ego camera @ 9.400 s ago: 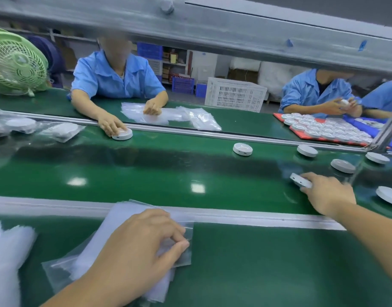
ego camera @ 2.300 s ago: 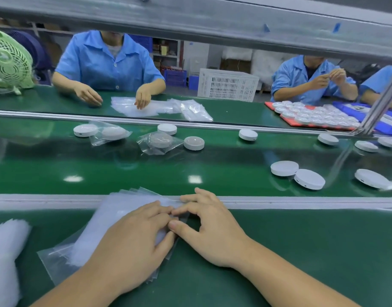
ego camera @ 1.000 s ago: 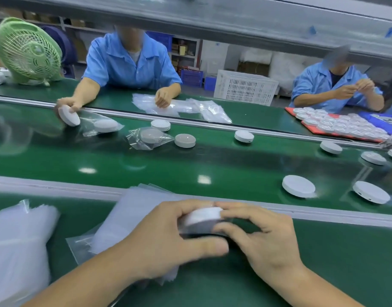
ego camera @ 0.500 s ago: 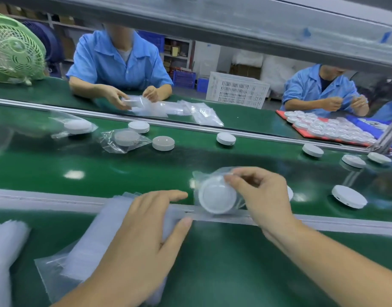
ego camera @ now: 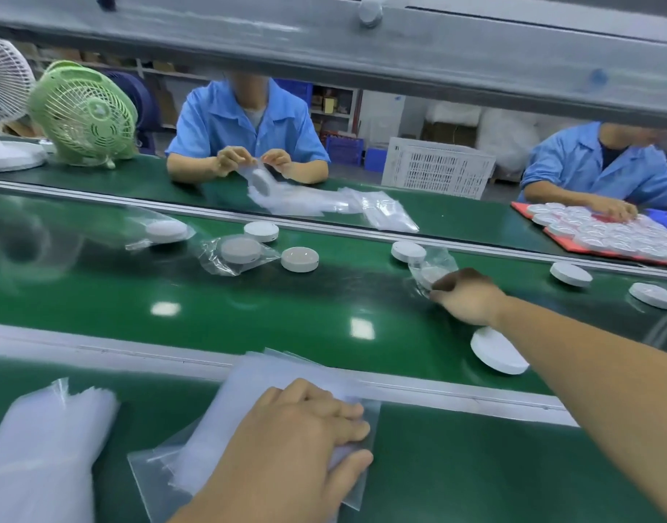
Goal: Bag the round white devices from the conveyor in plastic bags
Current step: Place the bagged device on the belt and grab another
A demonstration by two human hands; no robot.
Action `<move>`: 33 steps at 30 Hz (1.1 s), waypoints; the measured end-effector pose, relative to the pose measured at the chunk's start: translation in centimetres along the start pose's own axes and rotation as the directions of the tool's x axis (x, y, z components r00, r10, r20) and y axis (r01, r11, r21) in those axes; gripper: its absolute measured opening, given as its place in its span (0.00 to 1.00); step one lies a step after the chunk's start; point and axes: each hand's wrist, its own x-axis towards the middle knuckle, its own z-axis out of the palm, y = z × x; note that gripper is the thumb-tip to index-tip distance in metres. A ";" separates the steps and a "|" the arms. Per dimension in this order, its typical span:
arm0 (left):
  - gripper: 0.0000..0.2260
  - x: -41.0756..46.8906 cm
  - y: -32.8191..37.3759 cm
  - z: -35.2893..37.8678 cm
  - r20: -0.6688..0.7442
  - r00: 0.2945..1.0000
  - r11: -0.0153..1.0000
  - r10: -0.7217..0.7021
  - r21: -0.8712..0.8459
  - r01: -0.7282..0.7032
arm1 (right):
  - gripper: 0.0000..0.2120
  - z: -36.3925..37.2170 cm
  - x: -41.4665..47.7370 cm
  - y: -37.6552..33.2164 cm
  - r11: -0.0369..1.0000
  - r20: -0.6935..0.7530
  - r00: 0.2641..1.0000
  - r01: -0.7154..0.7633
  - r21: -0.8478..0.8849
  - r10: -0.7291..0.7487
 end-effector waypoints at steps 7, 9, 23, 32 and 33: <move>0.12 0.7 0.0 0.3 -0.010 0.999 0.999 0.052 -0.011 -0.052 | 0.32 1.9 2.5 1.2 0.988 -0.162 0.975 -0.149 0.042 0.154; 0.11 0.9 0.0 0.4 -0.014 0.999 0.998 0.051 -0.037 -0.051 | 0.37 2.2 4.3 0.6 0.971 -0.149 0.961 -0.221 0.096 0.234; 0.09 0.8 -0.5 1.6 -0.025 0.999 0.996 0.039 -0.080 -0.041 | 0.06 0.9 8.8 -1.9 0.961 -0.594 0.790 0.258 0.100 -0.150; 0.10 0.8 0.4 1.7 -0.065 0.998 0.997 0.008 -0.079 -0.013 | 0.11 1.0 5.6 -2.5 0.977 -0.083 0.980 0.191 0.098 -0.183; 0.10 0.7 0.4 1.6 -0.053 0.999 0.997 0.005 -0.070 -0.008 | 0.15 0.6 4.5 -3.1 0.973 -0.079 0.982 0.184 0.137 -0.174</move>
